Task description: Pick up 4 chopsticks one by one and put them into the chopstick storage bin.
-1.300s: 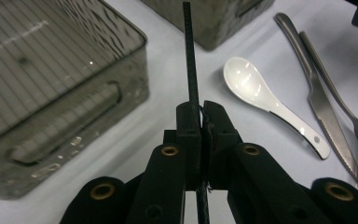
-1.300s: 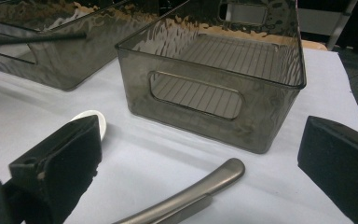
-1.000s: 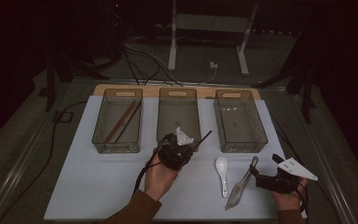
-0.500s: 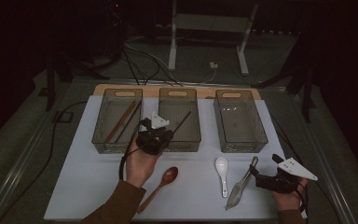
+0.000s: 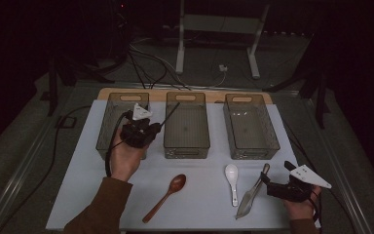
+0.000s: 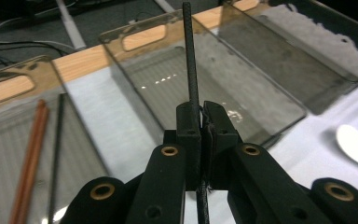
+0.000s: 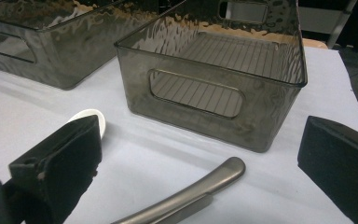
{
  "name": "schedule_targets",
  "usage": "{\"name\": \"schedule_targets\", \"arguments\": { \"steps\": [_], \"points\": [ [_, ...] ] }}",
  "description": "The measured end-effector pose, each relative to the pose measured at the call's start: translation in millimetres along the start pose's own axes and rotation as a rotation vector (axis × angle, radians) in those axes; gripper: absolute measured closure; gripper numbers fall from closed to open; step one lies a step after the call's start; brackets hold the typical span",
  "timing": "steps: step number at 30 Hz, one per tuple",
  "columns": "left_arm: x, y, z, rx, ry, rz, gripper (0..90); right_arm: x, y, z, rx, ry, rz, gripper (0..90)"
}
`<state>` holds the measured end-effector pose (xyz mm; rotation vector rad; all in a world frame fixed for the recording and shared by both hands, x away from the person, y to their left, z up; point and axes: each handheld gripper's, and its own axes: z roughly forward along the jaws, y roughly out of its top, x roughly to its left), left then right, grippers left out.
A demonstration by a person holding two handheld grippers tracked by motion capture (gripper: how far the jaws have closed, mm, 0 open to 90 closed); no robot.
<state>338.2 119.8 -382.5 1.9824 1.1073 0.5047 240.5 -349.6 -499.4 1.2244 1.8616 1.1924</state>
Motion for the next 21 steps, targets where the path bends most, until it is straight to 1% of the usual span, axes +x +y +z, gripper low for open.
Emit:
{"name": "schedule_targets", "arguments": {
  "steps": [5, 8, 10, 13, 15, 21],
  "points": [
    [13.0, -1.6, -0.5, 0.000, 0.027, -0.004, 87.9, -0.3, 0.1, -0.2, -0.001, 0.000, 0.001, 0.0],
    [18.8, -2.4, -1.1, -0.006, 0.031, -0.007, 87.9, -0.4, 0.1, -0.3, -0.001, -0.001, 0.000, 0.0],
    [22.8, -2.5, -1.6, -0.006, 0.042, -0.005, 87.9, -0.5, 0.1, -0.4, -0.002, -0.001, 0.002, 0.0],
    [27.4, -2.2, -2.5, -0.009, 0.048, -0.003, 87.9, -0.6, 0.0, -0.5, -0.002, -0.001, 0.000, 0.0],
    [30.9, -2.5, -2.9, -0.017, 0.044, 0.001, 87.8, -0.5, 0.1, -0.6, -0.005, -0.001, 0.001, 0.0],
    [45.1, -5.1, -1.7, -0.009, 0.070, -0.018, 87.8, -0.6, 0.2, -0.9, -0.005, -0.001, 0.003, 0.0]
  ]
}}
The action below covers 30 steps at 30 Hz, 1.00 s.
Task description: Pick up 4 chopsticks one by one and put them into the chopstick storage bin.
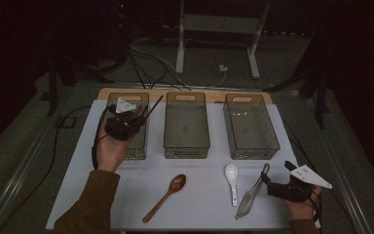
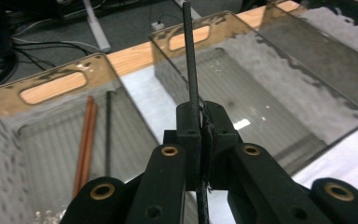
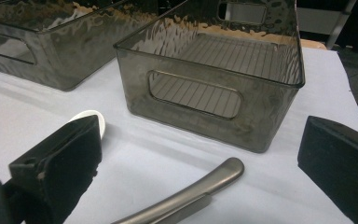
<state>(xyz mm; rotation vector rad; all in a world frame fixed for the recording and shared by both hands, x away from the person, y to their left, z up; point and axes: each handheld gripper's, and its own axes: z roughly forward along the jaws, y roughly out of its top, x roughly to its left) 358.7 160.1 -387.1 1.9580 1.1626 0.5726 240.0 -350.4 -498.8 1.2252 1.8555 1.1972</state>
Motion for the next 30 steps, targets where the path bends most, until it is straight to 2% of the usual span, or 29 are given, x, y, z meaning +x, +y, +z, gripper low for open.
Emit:
{"name": "schedule_targets", "arguments": {
  "steps": [6, 15, 30],
  "points": [
    [10.8, -2.2, 1.3, -0.004, 0.022, -0.012, 87.9, -0.1, 0.0, 0.2, 0.000, 0.000, -0.001, 0.0],
    [19.2, -3.9, 4.1, -0.011, 0.036, -0.010, 87.8, 0.0, 0.0, 0.2, 0.000, 0.000, -0.001, 0.0],
    [37.4, -9.3, 14.9, 0.012, 0.080, -0.030, 87.8, -0.3, 0.0, 0.2, 0.000, 0.000, 0.001, 0.0]
  ]
}}
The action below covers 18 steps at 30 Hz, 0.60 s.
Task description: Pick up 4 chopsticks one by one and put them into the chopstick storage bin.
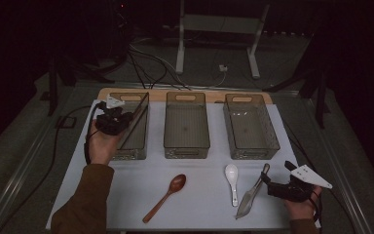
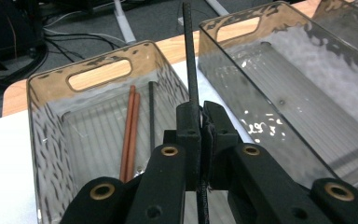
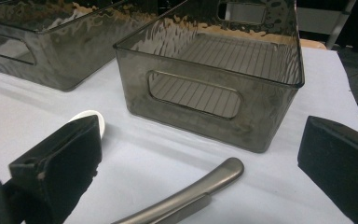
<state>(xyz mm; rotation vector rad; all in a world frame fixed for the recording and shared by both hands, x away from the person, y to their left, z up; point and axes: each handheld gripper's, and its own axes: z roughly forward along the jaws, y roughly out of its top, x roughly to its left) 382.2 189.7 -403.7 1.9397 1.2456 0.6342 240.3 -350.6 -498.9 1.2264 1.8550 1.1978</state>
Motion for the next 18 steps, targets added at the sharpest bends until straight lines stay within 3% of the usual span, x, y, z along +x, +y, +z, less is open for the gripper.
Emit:
{"name": "schedule_targets", "arguments": {
  "steps": [10, 18],
  "points": [
    [13.5, -3.7, 9.4, -0.001, 0.014, -0.006, 87.8, 0.0, -0.1, 0.4, 0.001, 0.001, 0.000, 0.0],
    [21.0, -8.7, 20.7, 0.025, 0.036, -0.023, 87.8, -0.2, 0.0, 0.2, 0.000, 0.001, 0.000, 0.0]
  ]
}}
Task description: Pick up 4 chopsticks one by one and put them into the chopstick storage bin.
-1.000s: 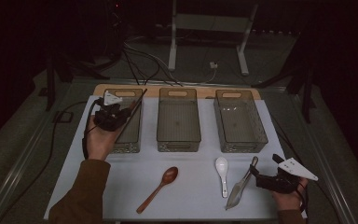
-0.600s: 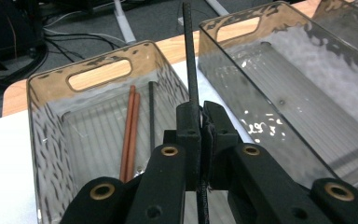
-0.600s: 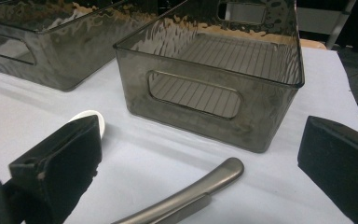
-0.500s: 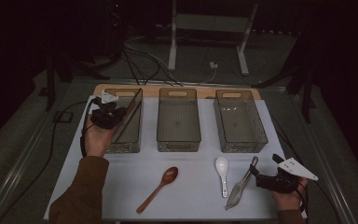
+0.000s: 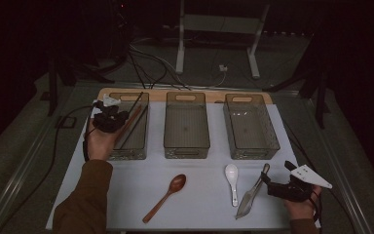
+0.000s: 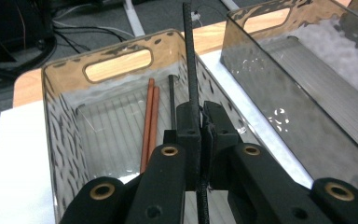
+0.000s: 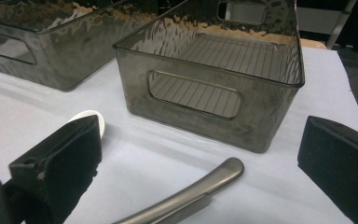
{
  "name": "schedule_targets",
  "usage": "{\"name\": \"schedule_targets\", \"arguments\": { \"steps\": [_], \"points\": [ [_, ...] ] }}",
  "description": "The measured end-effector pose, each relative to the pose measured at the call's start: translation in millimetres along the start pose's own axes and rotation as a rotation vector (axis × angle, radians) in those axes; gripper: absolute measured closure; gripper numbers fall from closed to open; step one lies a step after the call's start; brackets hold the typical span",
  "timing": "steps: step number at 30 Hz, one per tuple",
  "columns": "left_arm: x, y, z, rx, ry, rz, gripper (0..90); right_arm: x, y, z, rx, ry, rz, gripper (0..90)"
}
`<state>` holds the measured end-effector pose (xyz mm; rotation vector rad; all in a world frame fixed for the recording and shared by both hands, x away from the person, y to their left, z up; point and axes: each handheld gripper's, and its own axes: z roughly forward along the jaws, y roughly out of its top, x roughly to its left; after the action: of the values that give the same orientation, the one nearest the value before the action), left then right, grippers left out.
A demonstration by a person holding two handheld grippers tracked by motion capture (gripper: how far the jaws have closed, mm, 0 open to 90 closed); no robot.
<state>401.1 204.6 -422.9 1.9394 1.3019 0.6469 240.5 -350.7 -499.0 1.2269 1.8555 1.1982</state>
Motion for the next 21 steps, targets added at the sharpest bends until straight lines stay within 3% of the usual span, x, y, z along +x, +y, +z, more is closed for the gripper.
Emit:
{"name": "schedule_targets", "arguments": {
  "steps": [4, 5, 7, 9, 11, 15, 18, 21],
  "points": [
    [6.0, -5.3, 6.7, 0.017, 0.014, -0.016, 87.4, -0.5, 0.1, -0.6, -0.002, 0.001, 0.001, 0.0],
    [9.0, -7.2, 8.3, 0.014, 0.010, -0.039, 85.4, -0.7, 0.1, -0.7, -0.002, 0.000, 0.002, 0.0],
    [13.7, -11.2, 10.6, 0.001, 0.010, -0.081, 58.0, -0.8, 0.1, -0.8, -0.001, 0.000, 0.004, 0.0],
    [16.7, -15.4, 9.5, -0.032, 0.015, -0.114, 40.3, -0.7, 0.2, -0.8, -0.002, 0.000, 0.004, 0.0],
    [19.9, -18.9, 7.8, -0.045, -0.009, -0.132, 35.9, -0.7, 0.1, -0.7, -0.001, 0.000, 0.003, 0.0],
    [21.1, -21.0, 5.8, -0.046, 0.022, -0.134, 17.8, 0.2, 0.2, -0.2, -0.001, 0.000, 0.001, 0.0],
    [21.4, -20.5, 3.1, -0.063, 0.005, -0.150, 15.9, 0.2, 0.2, -0.3, -0.001, -0.001, 0.001, 0.0],
    [18.5, -19.4, 0.0, -0.070, 0.006, -0.127, 9.3, 0.0, 0.1, -0.3, 0.000, -0.001, 0.000, 0.0]
  ]
}}
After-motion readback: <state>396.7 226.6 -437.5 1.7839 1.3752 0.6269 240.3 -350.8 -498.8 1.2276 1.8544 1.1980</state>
